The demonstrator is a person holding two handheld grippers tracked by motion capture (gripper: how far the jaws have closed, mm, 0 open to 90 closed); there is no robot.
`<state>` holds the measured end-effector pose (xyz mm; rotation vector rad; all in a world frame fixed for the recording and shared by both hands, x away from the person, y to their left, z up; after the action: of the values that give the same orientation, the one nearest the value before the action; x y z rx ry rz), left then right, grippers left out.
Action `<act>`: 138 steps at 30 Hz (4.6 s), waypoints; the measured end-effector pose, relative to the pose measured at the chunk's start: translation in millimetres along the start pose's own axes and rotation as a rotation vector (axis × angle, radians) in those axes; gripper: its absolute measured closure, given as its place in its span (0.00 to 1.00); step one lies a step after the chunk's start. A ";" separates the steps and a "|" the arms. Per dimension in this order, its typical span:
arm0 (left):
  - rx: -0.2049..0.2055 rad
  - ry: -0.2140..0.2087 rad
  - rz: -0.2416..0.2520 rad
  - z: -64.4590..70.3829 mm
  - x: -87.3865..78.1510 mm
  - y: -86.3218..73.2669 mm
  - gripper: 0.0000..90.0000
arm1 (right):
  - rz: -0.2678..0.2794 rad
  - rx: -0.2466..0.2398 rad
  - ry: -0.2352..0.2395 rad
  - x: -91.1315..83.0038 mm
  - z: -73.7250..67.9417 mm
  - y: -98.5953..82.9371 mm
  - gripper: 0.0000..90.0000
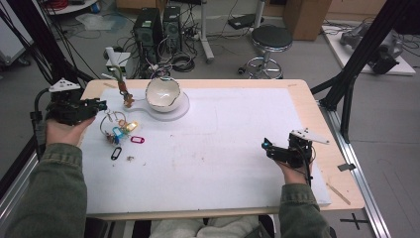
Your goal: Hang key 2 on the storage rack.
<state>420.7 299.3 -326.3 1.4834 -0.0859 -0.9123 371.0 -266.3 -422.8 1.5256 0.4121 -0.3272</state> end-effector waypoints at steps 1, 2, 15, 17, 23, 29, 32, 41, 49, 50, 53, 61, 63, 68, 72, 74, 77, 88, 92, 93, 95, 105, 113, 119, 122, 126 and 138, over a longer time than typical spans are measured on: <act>0.005 0.001 -0.001 -0.6 -1.5 2.7 0.77 | 0.001 0.002 0.000 -0.2 0.0 0.1 0.01; 0.006 0.002 0.003 -0.7 -2.6 5.5 0.77 | 0.003 0.001 -0.002 -0.2 0.3 0.3 0.01; -0.025 0.009 0.032 -7.6 -6.5 24.0 0.77 | 0.008 0.028 -0.005 -1.6 4.2 1.2 0.01; -0.027 0.013 0.030 -9.2 -6.1 24.8 0.77 | 0.008 0.030 -0.006 -1.7 4.6 1.2 0.01; -0.033 0.018 0.031 -11.5 -6.5 32.0 0.77 | 0.011 0.019 -0.007 -1.0 5.1 1.1 0.01; -0.045 0.022 0.052 -17.2 -10.4 46.5 0.77 | 0.008 0.024 -0.012 -1.8 6.0 0.6 0.01; -0.055 0.027 0.057 -20.1 -11.7 52.4 0.77 | 0.011 0.024 -0.015 -1.8 7.2 0.7 0.01; -0.087 0.038 0.087 -27.1 -14.6 67.5 0.77 | 0.004 0.027 -0.014 -2.3 8.0 -0.4 0.01; -0.138 0.012 0.130 -38.6 -20.1 71.7 0.77 | 0.008 0.027 -0.014 -2.0 9.6 -1.1 0.01; -0.142 0.009 0.134 -40.3 -20.5 72.5 0.77 | 0.006 0.029 -0.014 -2.0 9.7 -1.2 0.01; -0.150 0.003 0.151 -45.1 -22.4 76.5 0.77 | 0.008 0.028 -0.016 -2.5 10.2 -1.3 0.01; -0.145 0.026 0.168 -55.3 -21.0 87.5 0.77 | 0.007 0.031 -0.021 -3.7 10.5 -2.1 0.01; -0.136 0.039 0.155 -58.0 -18.8 88.8 0.77 | 0.008 0.029 -0.023 -4.0 10.9 -2.2 0.01; -0.147 0.036 0.161 -66.6 -17.8 90.5 0.77 | 0.009 0.039 -0.030 -5.4 14.3 -2.7 0.01; -0.163 0.038 0.170 -75.4 -16.6 90.2 0.77 | 0.007 0.043 -0.039 -6.8 16.3 -3.1 0.01; -0.172 0.039 0.178 -78.4 -16.2 90.0 0.77 | 0.015 0.038 -0.044 -7.8 16.9 -2.6 0.01; -0.183 0.040 0.180 -83.6 -15.2 89.3 0.77 | 0.017 0.044 -0.051 -8.6 18.1 -2.5 0.01; -0.214 0.030 0.173 -102.9 -6.4 84.8 0.77 | 0.014 0.041 -0.058 -10.2 19.8 -3.9 0.01; -0.226 0.023 0.197 -108.5 -1.5 86.0 0.77 | 0.016 0.040 -0.063 -10.7 20.9 -4.3 0.01; -0.225 0.025 0.190 -110.0 0.2 86.2 0.77 | 0.016 0.039 -0.062 -10.8 20.9 -4.3 0.01; -0.220 0.021 0.187 -110.5 3.1 88.0 0.77 | 0.017 0.040 -0.061 -11.4 21.1 -4.5 0.01; -0.210 -0.028 0.221 -101.8 11.0 93.1 0.77 | 0.013 0.039 -0.063 -11.8 22.7 -6.0 0.01; -0.193 -0.065 0.222 -91.5 15.6 96.0 0.77 | 0.010 0.042 -0.058 -11.3 21.6 -5.5 0.01; -0.192 -0.088 0.227 -87.2 14.9 97.4 0.77 | 0.009 0.044 -0.055 -11.5 21.1 -5.5 0.01; -0.190 -0.111 0.217 -84.4 15.6 97.1 0.77 | 0.010 0.046 -0.051 -11.4 21.2 -5.3 0.01; -0.172 -0.134 0.167 -79.4 22.5 93.4 0.77 | 0.010 0.045 -0.048 -11.2 20.9 -4.9 0.01; -0.195 -0.145 0.024 -75.4 44.5 81.1 0.76 | 0.012 0.050 -0.047 -11.3 21.2 -4.7 0.01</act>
<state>531.6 321.3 -288.2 1.2332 -0.1173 -0.9800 360.0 -288.1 -421.9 1.5656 0.3600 -0.3651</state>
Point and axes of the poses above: each handheld gripper's, and its own axes: x roughly forward along the jaws, y roughly out of its top, z roughly to its right, the point moved 6 cm from there along x, roughly forward along the jaws, and after that the axes turned 15 degrees about -y, right-handed, at the moved point
